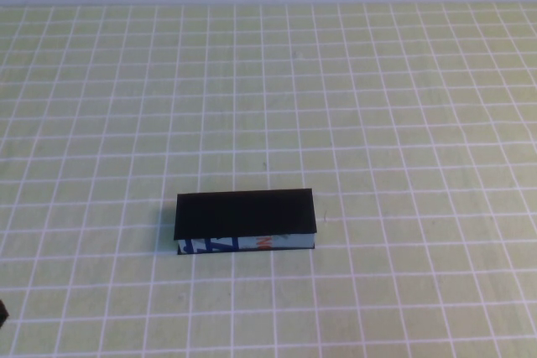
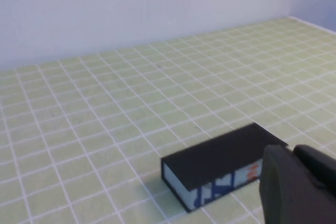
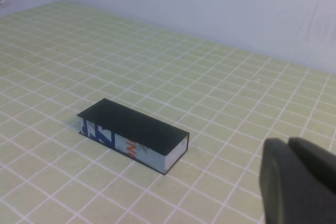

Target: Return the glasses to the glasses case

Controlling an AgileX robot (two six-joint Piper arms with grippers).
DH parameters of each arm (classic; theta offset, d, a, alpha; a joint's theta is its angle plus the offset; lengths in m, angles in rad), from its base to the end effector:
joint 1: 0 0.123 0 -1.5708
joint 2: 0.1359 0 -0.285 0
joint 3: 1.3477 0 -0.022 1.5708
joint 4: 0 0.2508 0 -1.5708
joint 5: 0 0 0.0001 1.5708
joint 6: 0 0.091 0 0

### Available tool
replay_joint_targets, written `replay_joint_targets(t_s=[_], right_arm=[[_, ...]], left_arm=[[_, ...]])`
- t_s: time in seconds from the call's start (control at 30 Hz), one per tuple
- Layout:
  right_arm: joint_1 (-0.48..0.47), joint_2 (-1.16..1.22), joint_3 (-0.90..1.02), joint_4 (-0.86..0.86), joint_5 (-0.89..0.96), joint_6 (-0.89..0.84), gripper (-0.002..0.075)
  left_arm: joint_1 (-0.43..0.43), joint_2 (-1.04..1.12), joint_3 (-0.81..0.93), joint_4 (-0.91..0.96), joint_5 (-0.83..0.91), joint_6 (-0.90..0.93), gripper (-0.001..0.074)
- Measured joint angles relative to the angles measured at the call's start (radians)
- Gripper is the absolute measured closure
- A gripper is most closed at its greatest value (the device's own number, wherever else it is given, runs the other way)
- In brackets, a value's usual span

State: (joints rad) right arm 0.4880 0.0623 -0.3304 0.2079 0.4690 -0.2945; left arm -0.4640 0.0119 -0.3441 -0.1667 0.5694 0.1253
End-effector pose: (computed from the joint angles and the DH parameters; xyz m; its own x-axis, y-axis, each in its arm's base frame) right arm 0.0297 0.0254 0.2774 -0.0326 -0.1394 -0.9897 -0.5556 0.8257 -0.0980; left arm 0.0213 -0.0198 0.2741 -0.1362 0.0509 -0.9894 0.5229 0.8520 -0.0281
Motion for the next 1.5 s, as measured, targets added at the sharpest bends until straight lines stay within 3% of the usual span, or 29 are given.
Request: replay_joint_targets(t_s=[0.2, 0.37, 0.57, 0.83, 1.5], right_arm=[[0.0, 0.0, 0.0, 0.003, 0.0, 0.0, 0.0743], [0.0, -0.002, 0.0, 0.003, 0.0, 0.0, 0.0743], [0.0, -0.002, 0.0, 0.005, 0.0, 0.0, 0.0743], [0.0, -0.004, 0.0, 0.008, 0.0, 0.0, 0.0743], [0.0, -0.006, 0.0, 0.017, 0.0, 0.0, 0.0743]], left_arm=[[0.146, 0.0, 0.146, 0.008, -0.276, -0.002, 0.0738], [0.178, -0.008, 0.295, 0.008, -0.431, -0.007, 0.0738], [0.178, -0.02, 0.366, 0.015, -0.4, -0.007, 0.0738], [0.178, -0.024, 0.367, 0.019, -0.214, -0.007, 0.0738], [0.178, -0.024, 0.367, 0.019, -0.211, -0.007, 0.0738]])
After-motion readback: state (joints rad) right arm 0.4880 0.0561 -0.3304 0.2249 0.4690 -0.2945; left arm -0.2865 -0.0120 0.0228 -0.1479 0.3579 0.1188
